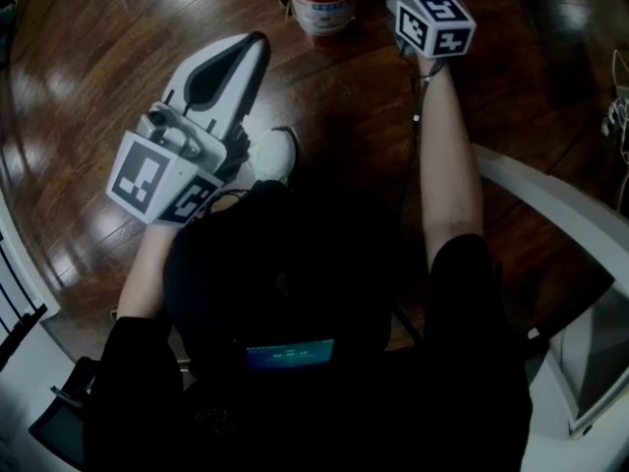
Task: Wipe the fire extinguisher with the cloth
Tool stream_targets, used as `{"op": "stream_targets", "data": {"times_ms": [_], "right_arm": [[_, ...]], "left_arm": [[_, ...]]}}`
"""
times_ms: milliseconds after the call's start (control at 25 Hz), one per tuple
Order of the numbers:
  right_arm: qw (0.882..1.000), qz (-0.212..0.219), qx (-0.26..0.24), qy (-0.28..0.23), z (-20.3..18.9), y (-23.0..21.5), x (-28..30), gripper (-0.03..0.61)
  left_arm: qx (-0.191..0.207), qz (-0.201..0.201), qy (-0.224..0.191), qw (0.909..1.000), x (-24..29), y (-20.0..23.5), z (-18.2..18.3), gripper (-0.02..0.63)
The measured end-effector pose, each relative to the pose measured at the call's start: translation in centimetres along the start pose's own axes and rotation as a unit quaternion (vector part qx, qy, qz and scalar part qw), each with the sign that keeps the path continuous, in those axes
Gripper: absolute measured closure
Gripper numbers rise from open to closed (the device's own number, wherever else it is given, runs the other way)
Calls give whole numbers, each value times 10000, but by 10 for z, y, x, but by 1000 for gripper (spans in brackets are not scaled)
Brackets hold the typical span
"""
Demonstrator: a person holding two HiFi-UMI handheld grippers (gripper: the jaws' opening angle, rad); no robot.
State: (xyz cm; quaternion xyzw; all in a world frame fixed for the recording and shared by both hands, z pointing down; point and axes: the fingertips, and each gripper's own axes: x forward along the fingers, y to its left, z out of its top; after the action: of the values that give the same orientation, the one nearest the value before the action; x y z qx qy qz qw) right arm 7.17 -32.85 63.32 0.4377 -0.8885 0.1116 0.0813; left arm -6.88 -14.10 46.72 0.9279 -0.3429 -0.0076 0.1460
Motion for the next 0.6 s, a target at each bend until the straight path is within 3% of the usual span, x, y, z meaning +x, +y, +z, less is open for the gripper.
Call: {"op": "stream_targets", "data": {"times_ms": [320,600], "right_arm": [[9940,157,828,698,-90,-3,4,491],[9860,119,1311,1020,-136,3,-1,489]], "left_arm": [[2,0,37,10000,0,1,-2,615],[17,18,25,10000,-1,2,-1,615]]}}
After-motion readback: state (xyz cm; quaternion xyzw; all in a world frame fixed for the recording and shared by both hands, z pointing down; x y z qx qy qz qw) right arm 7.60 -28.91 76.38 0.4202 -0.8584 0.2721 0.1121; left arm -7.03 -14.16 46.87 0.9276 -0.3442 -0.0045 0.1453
